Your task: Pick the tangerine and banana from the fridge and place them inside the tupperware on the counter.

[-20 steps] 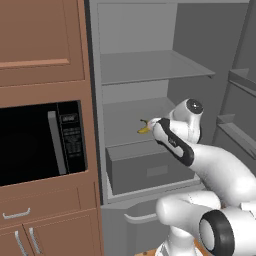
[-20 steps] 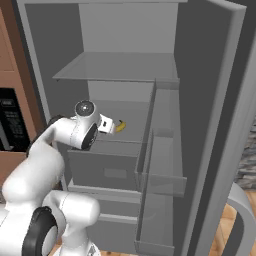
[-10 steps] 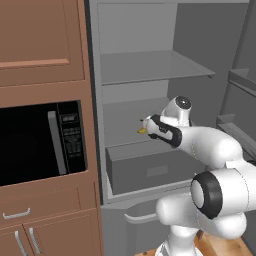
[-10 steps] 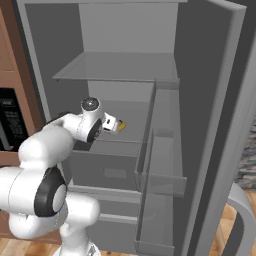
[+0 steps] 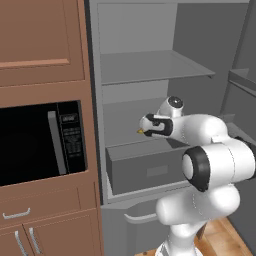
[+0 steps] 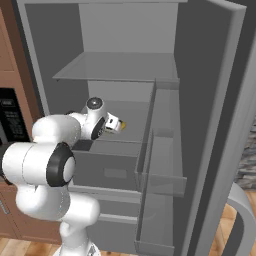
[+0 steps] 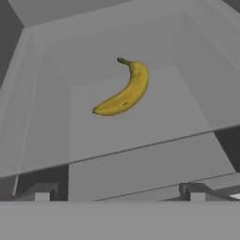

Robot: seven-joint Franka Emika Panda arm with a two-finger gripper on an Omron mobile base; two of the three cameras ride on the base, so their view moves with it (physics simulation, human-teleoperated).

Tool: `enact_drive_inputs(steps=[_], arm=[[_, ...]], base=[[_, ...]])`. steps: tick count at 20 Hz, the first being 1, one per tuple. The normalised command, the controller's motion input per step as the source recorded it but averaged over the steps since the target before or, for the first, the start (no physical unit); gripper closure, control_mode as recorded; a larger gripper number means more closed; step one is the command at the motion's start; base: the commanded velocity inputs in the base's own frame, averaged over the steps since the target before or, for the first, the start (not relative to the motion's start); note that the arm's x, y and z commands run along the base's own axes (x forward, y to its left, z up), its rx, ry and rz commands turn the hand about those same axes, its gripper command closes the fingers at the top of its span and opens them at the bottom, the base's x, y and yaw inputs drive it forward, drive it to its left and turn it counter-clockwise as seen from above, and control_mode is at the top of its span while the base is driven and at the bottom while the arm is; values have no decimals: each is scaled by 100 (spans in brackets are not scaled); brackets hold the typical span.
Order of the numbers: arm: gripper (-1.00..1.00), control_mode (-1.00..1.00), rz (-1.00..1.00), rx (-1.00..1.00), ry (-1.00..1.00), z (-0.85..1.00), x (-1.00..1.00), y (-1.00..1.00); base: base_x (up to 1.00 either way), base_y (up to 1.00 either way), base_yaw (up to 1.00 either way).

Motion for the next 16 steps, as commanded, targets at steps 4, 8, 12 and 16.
enact_drive_inputs(steps=[4,8,12,16], arm=[[-100,-100,-2,0,2,-19,45,-1],[-100,-100,-1,0,2,-19,42,-2],[-100,-100,-1,0,2,-21,42,-4],[-100,-100,-1,0,2,-24,43,-3]], base=[[0,0,0],[0,0,0],[0,0,0],[0,0,0]])
